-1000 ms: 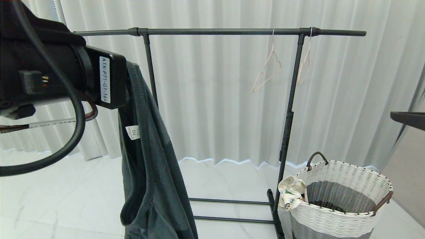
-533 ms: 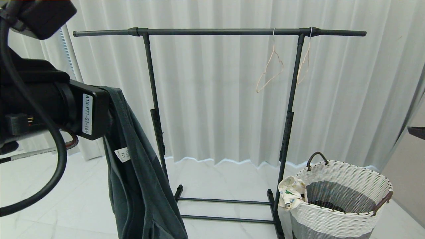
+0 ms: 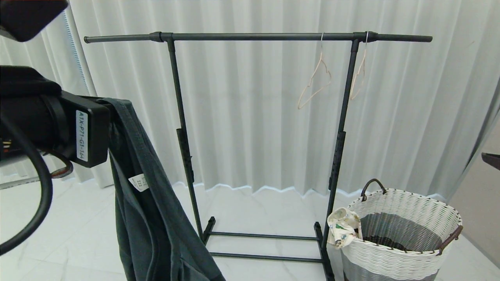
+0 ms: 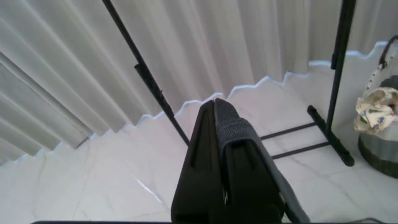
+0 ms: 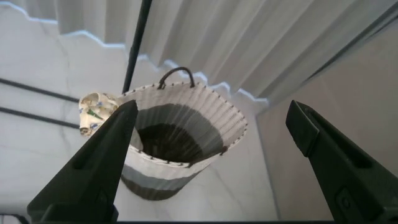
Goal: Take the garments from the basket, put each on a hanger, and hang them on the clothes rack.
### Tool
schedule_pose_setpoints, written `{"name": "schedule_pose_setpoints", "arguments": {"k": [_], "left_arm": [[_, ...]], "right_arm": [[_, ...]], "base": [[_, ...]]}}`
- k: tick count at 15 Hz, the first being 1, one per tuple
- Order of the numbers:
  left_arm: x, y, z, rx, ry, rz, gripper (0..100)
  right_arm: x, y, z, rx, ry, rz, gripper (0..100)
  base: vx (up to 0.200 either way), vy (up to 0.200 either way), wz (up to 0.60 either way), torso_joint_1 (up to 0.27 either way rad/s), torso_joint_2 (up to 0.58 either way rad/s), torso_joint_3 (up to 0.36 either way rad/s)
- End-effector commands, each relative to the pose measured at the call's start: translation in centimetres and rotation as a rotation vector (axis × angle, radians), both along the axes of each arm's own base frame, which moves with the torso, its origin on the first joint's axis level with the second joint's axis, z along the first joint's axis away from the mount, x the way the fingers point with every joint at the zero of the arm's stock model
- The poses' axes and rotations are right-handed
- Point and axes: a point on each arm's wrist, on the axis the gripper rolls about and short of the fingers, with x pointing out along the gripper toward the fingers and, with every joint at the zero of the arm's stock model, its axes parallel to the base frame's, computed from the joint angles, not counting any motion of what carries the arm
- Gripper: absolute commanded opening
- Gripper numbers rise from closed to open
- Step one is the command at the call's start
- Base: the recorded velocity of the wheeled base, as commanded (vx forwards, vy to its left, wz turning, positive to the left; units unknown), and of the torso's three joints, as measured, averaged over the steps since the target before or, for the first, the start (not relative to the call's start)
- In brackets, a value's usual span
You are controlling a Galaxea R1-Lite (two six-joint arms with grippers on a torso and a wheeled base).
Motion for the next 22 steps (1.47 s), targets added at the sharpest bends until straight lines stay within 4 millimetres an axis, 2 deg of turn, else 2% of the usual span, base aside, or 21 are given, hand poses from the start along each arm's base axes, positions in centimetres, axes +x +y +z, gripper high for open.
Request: {"name": "schedule_pose_setpoints", "arguments": {"k": [1, 10, 14, 22], "left_arm": [[0.0, 0.0, -0.1, 0.01, 0.002, -0.002, 0], [0.1, -0.1, 0.0, 0.045, -0.005, -0.014, 0], [0.1, -0.1, 0.0, 0.046, -0.005, -0.017, 0], [0.1, -0.1, 0.0, 0.045, -0.004, -0.018, 0]], "right_arm": [[0.1, 0.0, -0.1, 0.01, 0.004, 0.001, 100], [0.5, 0.1, -0.1, 0.014, 0.009, 0.003, 100], [0.8, 0.2, 0.1, 0.018, -0.017, 0.005, 100], [1.1, 0.3, -0.1, 0.021, -0.004, 0.018, 100]], "base": [[0.0, 0.0, 0.0, 0.183, -0.13, -0.188], [0.0, 0.0, 0.0, 0.179, -0.52, -0.239], [0.0, 0.0, 0.0, 0.359, -0.48, -0.248], [0.0, 0.0, 0.0, 0.26, -0.51, -0.261]]}}
